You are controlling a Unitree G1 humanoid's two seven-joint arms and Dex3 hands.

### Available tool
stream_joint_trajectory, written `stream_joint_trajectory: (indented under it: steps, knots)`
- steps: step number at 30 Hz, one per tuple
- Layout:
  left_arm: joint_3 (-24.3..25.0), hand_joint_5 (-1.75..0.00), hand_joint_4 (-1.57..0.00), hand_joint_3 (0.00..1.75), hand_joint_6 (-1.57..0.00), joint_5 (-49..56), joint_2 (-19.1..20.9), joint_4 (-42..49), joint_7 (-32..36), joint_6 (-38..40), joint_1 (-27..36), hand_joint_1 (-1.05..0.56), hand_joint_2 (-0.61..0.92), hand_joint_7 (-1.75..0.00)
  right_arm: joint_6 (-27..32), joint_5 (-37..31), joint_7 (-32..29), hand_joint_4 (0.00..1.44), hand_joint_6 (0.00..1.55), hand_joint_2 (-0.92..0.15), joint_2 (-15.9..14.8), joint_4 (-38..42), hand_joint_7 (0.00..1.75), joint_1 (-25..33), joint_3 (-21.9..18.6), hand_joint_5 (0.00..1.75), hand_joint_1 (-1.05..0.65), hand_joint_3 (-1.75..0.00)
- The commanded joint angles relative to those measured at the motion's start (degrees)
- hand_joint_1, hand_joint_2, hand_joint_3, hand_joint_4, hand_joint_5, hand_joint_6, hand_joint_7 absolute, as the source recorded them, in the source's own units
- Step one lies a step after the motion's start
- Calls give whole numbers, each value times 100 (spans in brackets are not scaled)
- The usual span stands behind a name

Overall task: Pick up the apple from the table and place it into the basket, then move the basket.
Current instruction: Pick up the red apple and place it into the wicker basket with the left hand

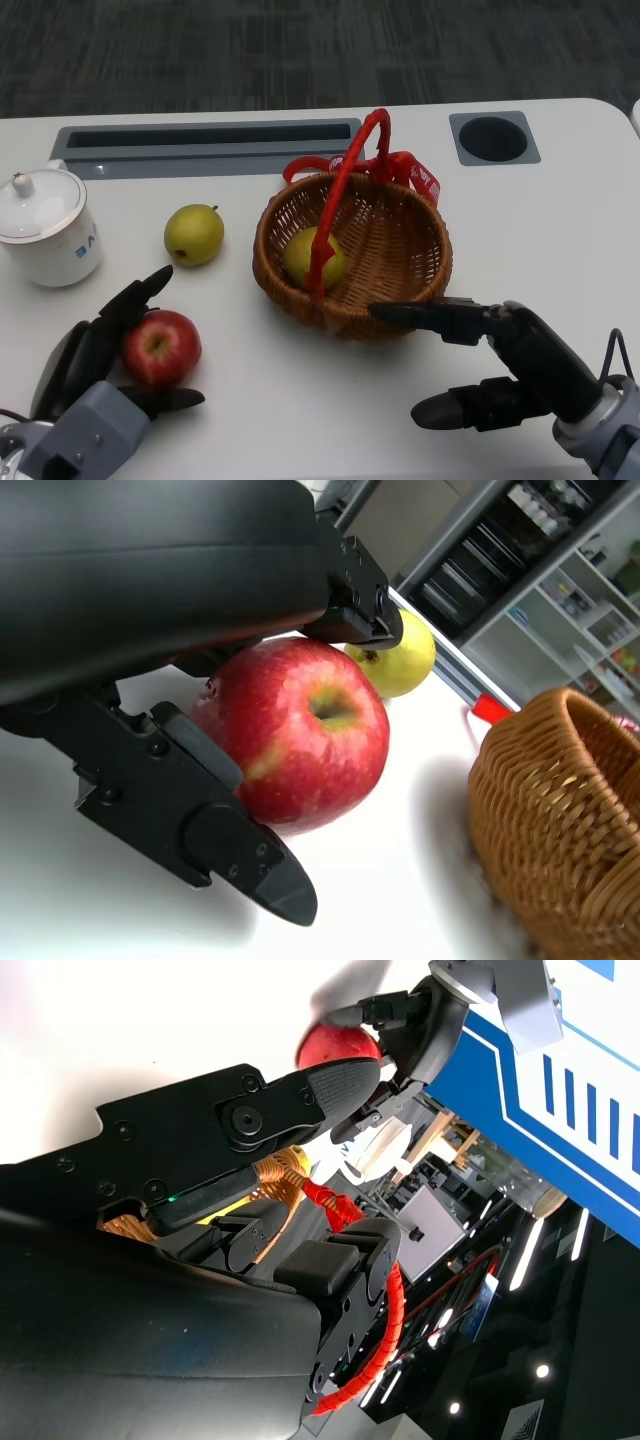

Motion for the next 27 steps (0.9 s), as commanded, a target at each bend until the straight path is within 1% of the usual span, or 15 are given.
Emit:
stream_joint_trajectory:
  steps: [1, 4, 10, 21, 27]
  knots:
    - [335, -15, -113, 2, -102, -608, -278, -96, -439, -108, 249, -8, 77, -11, -26, 96, 20, 70, 65, -92, -47, -89, 0, 63, 7, 0, -59, -1]
    - [574, -15, -117, 2, -107, -1005, -466, -285, -613, -105, 352, -5, 81, -10, -44, 101, 25, 70, 66, -92, -45, -80, 0, 71, 5, 0, -59, -1]
    - [870, -17, -118, 1, -107, -1411, -694, -774, -840, -125, 508, -5, 84, -6, -51, 160, 78, 70, 66, -92, -42, -57, 0, 61, 11, 0, -59, -3]
    - [1035, -15, -114, 0, -108, -1158, -856, -1358, -402, -446, 742, 0, 84, -3, -88, 113, 41, 72, 66, -92, -33, -37, 0, 69, -16, 1, -59, -5]
    - [985, -16, -116, 0, -110, -849, -902, -2187, -273, -656, 950, -1, 82, -3, -100, 117, 26, 72, 67, -92, -24, -27, 0, 64, -33, 1, -59, -6]
